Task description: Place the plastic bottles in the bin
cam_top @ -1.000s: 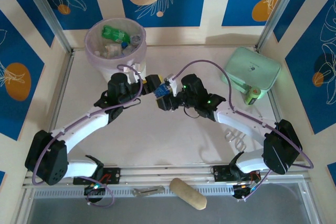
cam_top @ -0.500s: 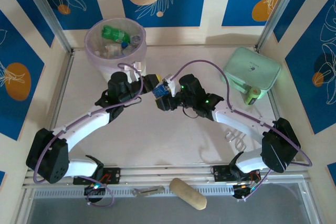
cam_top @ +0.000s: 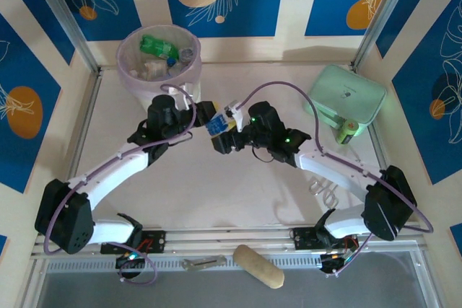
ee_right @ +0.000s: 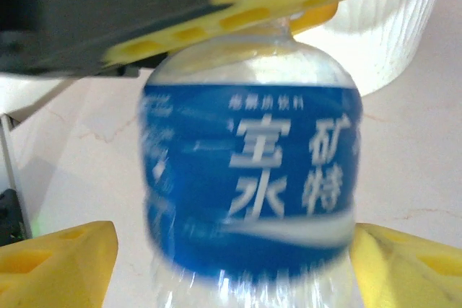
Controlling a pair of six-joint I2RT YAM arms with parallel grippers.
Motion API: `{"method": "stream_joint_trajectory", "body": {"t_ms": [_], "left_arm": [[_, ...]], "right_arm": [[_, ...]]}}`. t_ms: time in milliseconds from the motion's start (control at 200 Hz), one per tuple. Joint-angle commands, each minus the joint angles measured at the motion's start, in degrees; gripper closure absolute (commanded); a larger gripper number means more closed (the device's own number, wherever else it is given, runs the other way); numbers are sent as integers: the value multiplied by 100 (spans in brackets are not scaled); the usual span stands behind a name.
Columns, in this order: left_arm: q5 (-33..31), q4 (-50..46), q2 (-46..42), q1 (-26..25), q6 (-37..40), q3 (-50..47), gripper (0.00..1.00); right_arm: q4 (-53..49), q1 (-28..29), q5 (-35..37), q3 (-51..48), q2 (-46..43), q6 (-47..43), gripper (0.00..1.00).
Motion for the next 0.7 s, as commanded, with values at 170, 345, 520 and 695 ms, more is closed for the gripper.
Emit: {"method": "stream_joint_trajectory", "body": {"t_ms": [170,345,520,695], "left_arm": [[479,-873,311,1013,705,1759,77],[827,-1095,787,1598,826,3120,76],[610,-1375,1045,2172,1161,3977,76],[235,-1345,1100,2775,1326,4054,78]], "right_arm": [[175,-810,-304,-666,-1343,569,15],[184,-1266,-220,-1039,-1712,858,15],[109,-1455,259,-1274,-1924,1038,11],[48,-1743,487,-1450,-2128,1330,1]]}}
